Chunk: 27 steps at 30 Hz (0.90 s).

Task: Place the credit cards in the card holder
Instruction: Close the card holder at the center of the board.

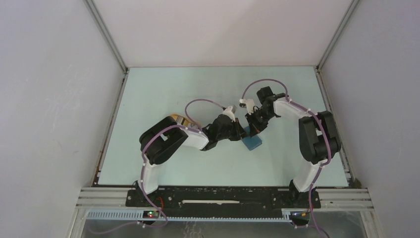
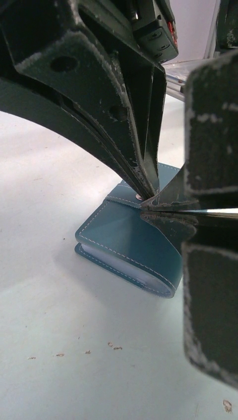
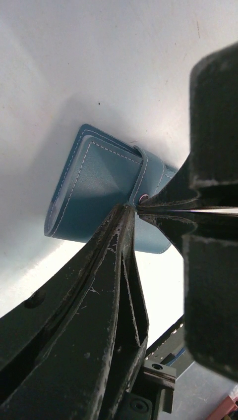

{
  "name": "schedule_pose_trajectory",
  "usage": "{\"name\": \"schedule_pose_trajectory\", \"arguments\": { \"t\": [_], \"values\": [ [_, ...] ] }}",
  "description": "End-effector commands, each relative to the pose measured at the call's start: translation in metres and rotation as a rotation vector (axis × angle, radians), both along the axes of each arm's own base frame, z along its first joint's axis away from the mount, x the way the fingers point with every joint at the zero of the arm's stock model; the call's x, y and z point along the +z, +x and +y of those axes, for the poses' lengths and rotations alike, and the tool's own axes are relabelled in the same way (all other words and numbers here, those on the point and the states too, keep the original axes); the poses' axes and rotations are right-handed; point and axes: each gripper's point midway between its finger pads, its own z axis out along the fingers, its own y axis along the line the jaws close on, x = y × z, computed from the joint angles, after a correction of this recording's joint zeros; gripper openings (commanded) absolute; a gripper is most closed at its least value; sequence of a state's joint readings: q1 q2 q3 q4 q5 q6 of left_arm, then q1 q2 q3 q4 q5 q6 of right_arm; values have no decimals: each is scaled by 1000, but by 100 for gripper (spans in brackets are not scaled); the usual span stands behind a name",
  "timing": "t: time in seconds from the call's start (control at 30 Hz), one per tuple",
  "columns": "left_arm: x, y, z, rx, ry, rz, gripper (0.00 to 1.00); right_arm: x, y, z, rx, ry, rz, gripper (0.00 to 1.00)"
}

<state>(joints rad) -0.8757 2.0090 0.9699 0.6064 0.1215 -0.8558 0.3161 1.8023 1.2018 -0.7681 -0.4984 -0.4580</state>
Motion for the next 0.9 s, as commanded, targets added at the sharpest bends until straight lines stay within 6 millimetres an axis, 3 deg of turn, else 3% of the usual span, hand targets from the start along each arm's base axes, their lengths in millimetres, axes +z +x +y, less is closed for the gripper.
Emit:
{"name": "schedule_pose_trajectory", "arguments": {
  "t": [0.0,0.27,0.67,0.77,0.87],
  "values": [
    [-30,-2,24,40,114,14,1,-28,-17,3,13,-28,100,0],
    [-25,-2,23,39,102,3,1,-29,-17,1,2,-28,113,0],
    [0,-7,33,37,92,-46,8,-9,-9,6,2,44,63,3],
    [14,-12,43,48,86,-79,10,-5,-8,9,12,55,29,15],
    [40,-19,60,61,78,-133,17,12,-3,14,31,83,-34,39]
  ]
}}
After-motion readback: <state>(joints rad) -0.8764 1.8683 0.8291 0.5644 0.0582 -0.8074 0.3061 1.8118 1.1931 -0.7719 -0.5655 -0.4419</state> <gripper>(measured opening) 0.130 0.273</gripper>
